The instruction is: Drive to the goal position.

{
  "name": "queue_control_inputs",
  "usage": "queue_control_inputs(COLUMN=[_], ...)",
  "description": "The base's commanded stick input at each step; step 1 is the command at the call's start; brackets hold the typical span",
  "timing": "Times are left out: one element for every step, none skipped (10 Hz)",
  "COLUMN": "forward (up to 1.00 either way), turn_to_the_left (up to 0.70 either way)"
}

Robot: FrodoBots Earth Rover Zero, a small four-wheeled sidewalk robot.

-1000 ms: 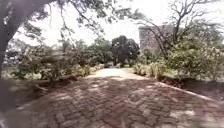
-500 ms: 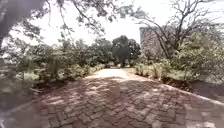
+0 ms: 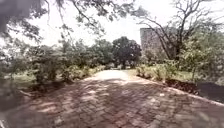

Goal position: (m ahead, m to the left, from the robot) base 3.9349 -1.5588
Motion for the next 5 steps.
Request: queue_control_inputs(forward=[0.7,0.7,0.7,0.7,0.7], turn_to_the_left=[-0.35,-0.35,0.0,0.0,0.0])
